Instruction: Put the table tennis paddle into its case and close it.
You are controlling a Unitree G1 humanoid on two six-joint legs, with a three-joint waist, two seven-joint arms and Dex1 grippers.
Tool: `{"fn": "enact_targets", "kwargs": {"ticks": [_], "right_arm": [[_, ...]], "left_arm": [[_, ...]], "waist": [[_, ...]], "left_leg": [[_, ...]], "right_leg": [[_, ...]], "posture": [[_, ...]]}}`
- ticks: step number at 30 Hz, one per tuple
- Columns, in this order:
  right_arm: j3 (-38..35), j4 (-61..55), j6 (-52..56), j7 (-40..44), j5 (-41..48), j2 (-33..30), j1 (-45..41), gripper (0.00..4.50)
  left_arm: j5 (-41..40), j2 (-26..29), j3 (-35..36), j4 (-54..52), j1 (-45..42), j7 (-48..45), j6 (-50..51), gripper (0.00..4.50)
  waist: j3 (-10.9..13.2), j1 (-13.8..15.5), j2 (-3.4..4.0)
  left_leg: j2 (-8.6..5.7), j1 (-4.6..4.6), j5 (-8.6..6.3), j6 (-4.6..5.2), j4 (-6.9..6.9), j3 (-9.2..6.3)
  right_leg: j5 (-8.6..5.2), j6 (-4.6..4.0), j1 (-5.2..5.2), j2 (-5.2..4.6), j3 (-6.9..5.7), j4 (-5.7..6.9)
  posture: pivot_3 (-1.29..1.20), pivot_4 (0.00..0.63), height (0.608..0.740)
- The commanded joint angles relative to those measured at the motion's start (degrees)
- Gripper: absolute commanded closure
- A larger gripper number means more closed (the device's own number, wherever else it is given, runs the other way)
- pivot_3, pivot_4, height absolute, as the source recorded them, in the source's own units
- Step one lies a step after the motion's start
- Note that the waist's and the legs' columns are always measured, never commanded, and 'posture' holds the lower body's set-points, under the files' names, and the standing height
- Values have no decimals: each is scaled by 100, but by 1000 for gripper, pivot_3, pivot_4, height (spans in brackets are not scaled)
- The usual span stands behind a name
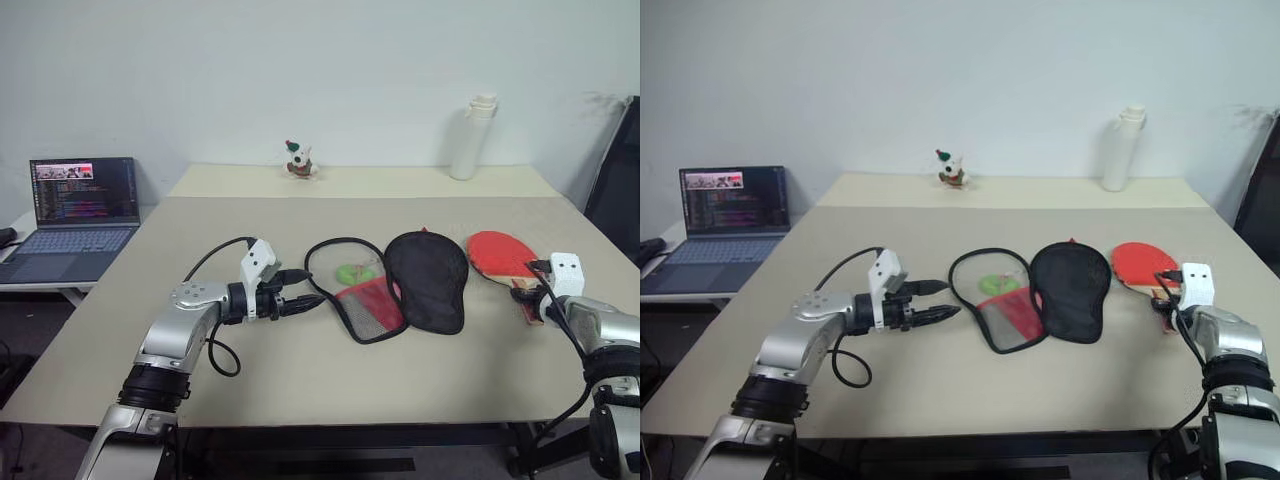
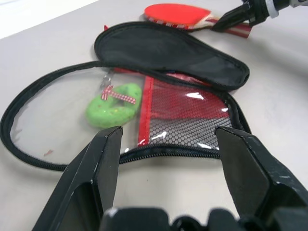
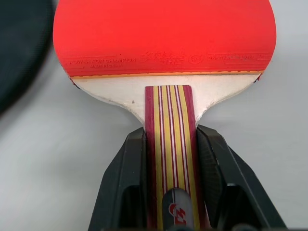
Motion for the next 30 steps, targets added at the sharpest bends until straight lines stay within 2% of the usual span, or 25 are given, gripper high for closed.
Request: {"fn": "enact_targets", "kwargs": {"ticks": [1, 5, 8, 12, 15, 19, 30], "right_arm": [[-473, -1709, 583, -344, 418, -19, -40, 3424], [-694, -3938, 1938, -984, 1029, 656, 102, 3424], [-718, -5148, 2764, -1633, 1307, 1657, 316, 3424], [-505, -6062, 3285, -2381, 1354, 2983, 674, 3424], [-287, -6187, 3212, -2676, 1176, 3492, 897, 3424], [-63, -5948, 2929, -2820, 953, 3715, 1038, 3424], [141, -5107, 2182, -2703, 424, 3426, 1012, 3424]], "left_arm": [[-70, 70, 178, -187, 29, 34, -85, 1170], [-76, 39, 174, -242, 96, 70, -75, 1170], [-70, -5, 138, -255, 101, 91, -72, 1170], [-69, -35, 103, -232, 63, 89, -73, 1170], [-59, -46, 91, -214, 41, 82, -79, 1170], [-52, -60, 80, -223, 37, 80, -75, 1170], [-56, -17, 112, -358, 154, 109, -43, 1170]], "waist": [[8, -5, 13], [8, -37, 19], [7, -27, 18], [6, 15, 18], [7, 45, 19], [6, 46, 18], [6, -6, 18]], "left_leg": [[0, -4, 0, 0, -2, 1], [12, -14, -1, 1, -11, -1], [37, -14, -1, 1, -13, -12], [43, -15, -1, 0, -12, -21], [15, -37, 1, -1, -4, -20], [-9, -81, 1, -1, 15, -10], [0, -76, 1, -1, 7, -16]], "right_leg": [[0, 0, -9, 0, 2, 2], [0, -1, -29, 8, 0, 12], [0, -2, -33, 13, -9, 17], [0, -4, -32, 22, -18, 21], [1, -5, -49, 14, -17, 21], [14, 15, -72, -4, -10, 3], [12, 12, -76, 6, -15, 14]], "posture": [[0, 150, 740], [0, 150, 740], [0, 150, 740], [0, 150, 740], [0, 150, 740], [0, 150, 740], [0, 150, 740]]}}
